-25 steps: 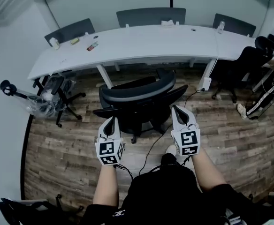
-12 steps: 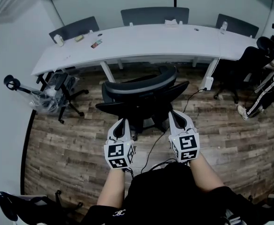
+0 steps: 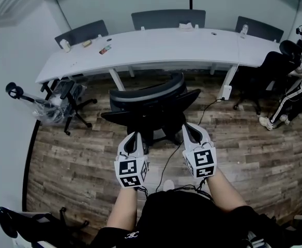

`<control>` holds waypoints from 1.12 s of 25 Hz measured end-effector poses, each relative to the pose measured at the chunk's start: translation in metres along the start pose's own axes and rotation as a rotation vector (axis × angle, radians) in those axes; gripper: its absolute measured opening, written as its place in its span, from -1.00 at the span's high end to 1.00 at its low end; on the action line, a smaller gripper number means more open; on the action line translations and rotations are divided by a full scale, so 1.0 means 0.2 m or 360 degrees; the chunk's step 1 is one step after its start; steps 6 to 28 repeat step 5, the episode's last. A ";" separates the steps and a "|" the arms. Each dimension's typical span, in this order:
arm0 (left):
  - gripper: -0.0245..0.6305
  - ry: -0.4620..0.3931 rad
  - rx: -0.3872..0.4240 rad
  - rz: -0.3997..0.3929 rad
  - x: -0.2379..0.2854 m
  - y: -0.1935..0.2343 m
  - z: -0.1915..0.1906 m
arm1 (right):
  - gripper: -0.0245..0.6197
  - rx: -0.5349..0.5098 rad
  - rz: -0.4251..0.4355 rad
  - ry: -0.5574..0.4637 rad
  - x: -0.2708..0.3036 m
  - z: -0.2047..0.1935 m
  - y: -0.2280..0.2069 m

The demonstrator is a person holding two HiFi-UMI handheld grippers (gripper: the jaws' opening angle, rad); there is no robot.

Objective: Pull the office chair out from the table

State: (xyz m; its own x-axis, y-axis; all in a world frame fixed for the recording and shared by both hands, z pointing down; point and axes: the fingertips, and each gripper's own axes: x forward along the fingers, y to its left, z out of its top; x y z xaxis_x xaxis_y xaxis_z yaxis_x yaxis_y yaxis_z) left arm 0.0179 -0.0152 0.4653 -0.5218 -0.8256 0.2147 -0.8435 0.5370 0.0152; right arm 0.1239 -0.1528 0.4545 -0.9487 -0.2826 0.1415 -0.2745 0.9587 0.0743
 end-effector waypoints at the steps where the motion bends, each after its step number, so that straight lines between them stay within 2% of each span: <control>1: 0.90 0.0002 -0.0003 -0.0005 0.00 -0.01 0.00 | 0.90 0.0001 -0.0003 0.0003 0.00 0.00 0.00; 28: 0.90 0.0010 -0.0021 -0.0017 -0.02 -0.03 0.00 | 0.90 0.0014 -0.0001 0.0021 -0.03 -0.01 0.00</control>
